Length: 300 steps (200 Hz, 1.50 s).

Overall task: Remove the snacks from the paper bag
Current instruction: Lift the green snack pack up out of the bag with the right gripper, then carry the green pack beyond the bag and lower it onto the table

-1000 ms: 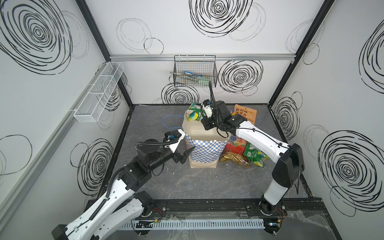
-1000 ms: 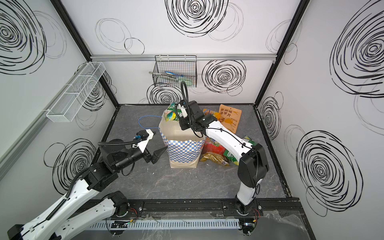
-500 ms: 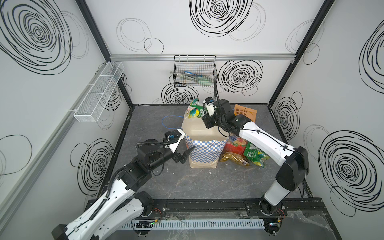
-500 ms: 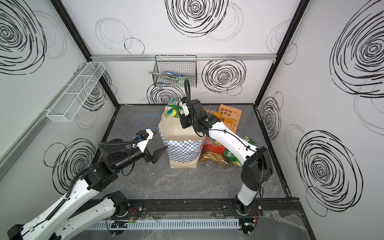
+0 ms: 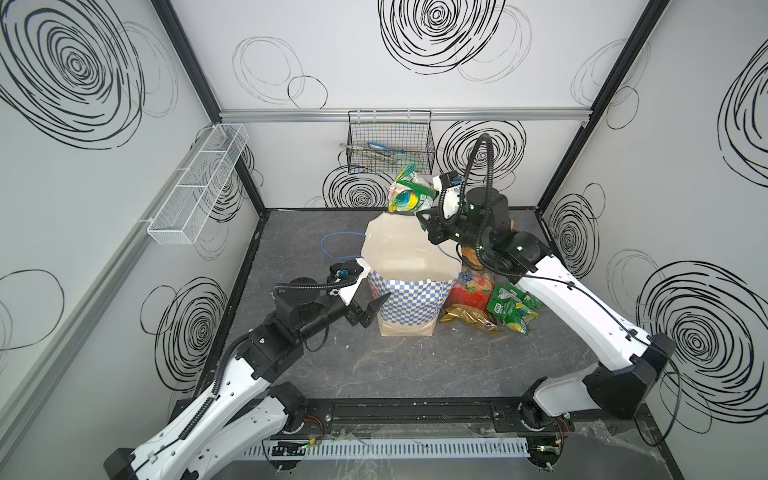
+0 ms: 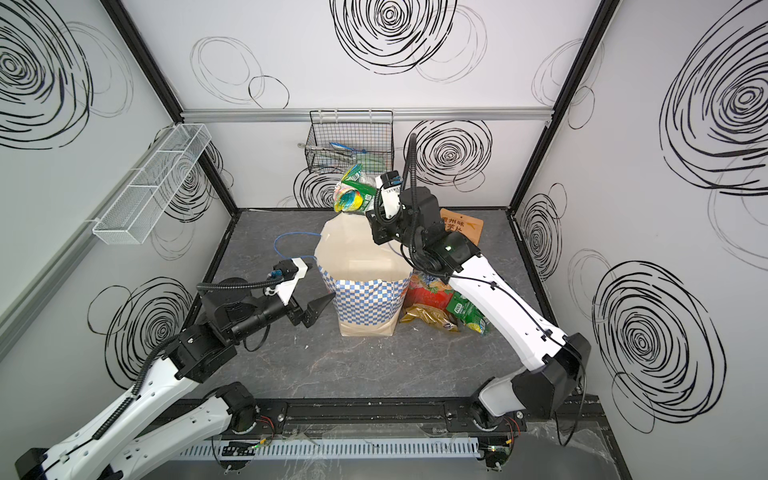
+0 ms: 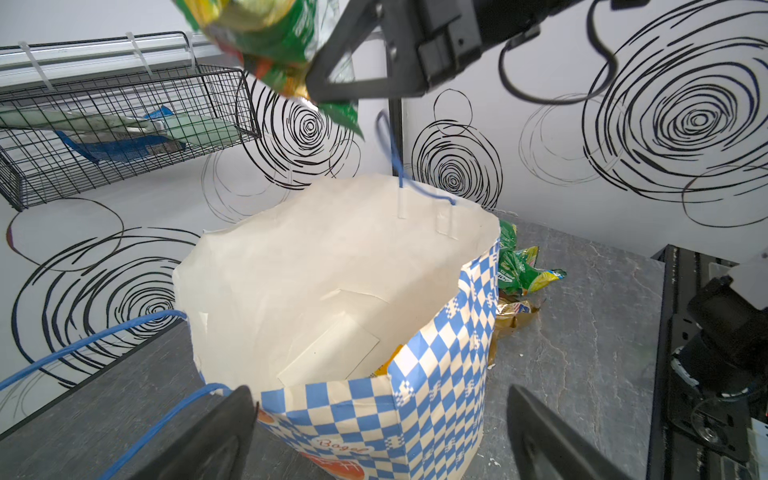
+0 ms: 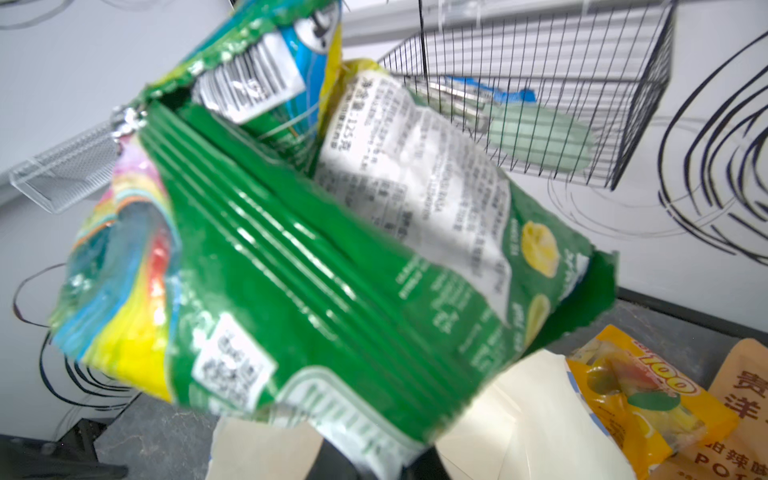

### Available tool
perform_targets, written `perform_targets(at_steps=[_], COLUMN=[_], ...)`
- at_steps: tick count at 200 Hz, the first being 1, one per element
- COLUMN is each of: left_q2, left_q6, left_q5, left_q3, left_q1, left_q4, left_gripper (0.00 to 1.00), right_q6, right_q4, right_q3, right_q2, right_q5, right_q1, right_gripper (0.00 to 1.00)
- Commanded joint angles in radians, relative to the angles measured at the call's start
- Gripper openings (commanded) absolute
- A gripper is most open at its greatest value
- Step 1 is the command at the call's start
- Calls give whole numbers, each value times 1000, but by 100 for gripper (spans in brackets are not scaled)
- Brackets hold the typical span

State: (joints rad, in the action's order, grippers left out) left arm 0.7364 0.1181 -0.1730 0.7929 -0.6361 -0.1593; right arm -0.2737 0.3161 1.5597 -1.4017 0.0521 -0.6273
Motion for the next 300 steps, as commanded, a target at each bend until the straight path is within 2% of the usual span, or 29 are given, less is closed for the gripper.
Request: perform_targets(at_steps=[1,43,66,109,145,174,200,266,300], left_q2=[-5,-6,-5,4,8,-15,-14,-3,4], left_q6=[-8,-13,-12,-7,-4,-24,-30,-18,-8], left_q5=[-11,-5,5,-7,-72,-56,-72,-59,-45], left_q3=[29,28,28,29,32,17,18,26,26], left_q1=[-11,-27,-38,-43,-81,-122,-148,-169,-169], left_q4=[36,37,34,30,35,60,65,47,39], left_gripper=[96,96,96,96,96,96,96,96,96], right_q6=[-9,9,-12,-177,-318,-441,-533,-584,-533], right_q4=[-74,-69,-89,-202,-288,-398,-502,-586,-503], right_q3=[46,19,-46,-302,-477,-629,-728,-778,-702], right_q2=[76,184,255,393,397,347,280,39,-103], right_q5=[-47,-155,-183,-96,90,212,285,322,323], right_q1=[4,17,75,326,569,715,799,845,851], right_gripper=[0,0,0,0,0,0,0,0,0])
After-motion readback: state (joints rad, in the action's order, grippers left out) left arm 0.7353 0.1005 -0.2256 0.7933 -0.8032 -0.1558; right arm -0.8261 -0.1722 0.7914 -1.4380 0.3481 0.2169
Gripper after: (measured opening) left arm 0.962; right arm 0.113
